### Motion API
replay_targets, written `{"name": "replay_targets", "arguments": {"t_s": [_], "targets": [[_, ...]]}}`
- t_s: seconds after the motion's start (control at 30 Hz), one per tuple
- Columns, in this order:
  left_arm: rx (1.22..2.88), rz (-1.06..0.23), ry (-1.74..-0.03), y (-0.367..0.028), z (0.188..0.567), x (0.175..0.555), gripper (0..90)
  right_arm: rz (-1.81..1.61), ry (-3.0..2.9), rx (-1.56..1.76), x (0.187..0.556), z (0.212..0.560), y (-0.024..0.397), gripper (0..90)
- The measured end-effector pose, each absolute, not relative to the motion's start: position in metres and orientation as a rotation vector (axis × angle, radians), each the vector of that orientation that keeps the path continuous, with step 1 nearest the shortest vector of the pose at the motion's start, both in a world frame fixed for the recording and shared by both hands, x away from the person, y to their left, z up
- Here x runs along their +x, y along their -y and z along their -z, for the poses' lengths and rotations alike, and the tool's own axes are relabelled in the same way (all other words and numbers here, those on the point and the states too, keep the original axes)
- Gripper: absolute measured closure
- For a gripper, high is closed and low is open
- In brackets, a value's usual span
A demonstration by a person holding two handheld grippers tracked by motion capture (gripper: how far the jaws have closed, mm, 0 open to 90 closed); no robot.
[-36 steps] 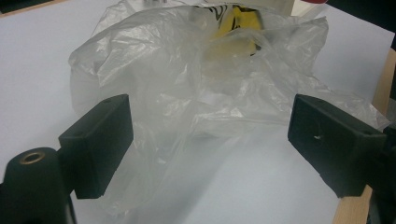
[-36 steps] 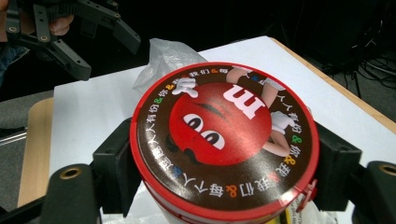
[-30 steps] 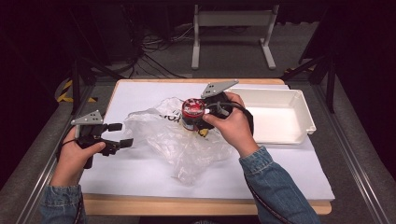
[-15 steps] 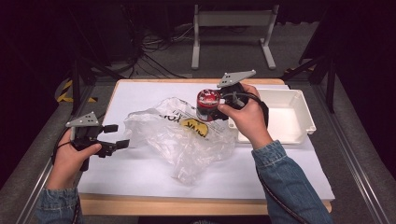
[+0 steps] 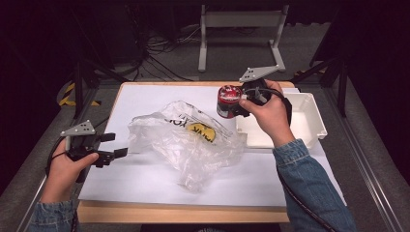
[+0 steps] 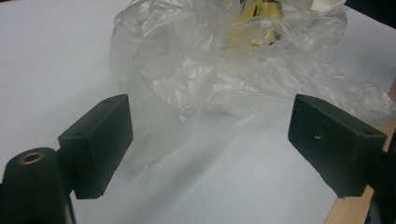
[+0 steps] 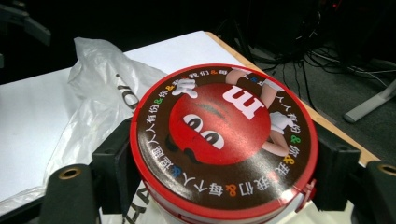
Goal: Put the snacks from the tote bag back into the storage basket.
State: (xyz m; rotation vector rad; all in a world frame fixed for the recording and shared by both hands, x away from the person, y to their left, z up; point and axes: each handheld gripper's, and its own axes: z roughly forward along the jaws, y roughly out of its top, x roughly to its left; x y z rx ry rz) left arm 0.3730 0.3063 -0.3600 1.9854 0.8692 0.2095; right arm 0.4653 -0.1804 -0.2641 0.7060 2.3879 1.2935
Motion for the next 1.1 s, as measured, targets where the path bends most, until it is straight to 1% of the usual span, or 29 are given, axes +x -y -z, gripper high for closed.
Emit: {"name": "replay_targets", "arguments": {"t_s": [0.37, 0.57, 0.67, 1.1], "targets": [[1.97, -0.215, -0.91, -0.316, 0.362, 0.365, 14.8, -1.298, -2.349, 0.75, 0.478, 0.259, 0.206, 24.8], [1.975, -0.227, -0.912, -0.318, 0.363, 0.366, 14.7, -1.278, -2.342, 0.779, 0.485, 0.262, 0.22, 24.8], [1.979, -0.211, -0.917, -0.316, 0.366, 0.366, 14.7, -1.261, -2.337, 0.79, 0.488, 0.263, 0.229, 24.8], [1.981, -0.208, -0.925, -0.315, 0.368, 0.366, 14.3, -1.242, -2.348, 0.759, 0.502, 0.273, 0.253, 24.8]]}}
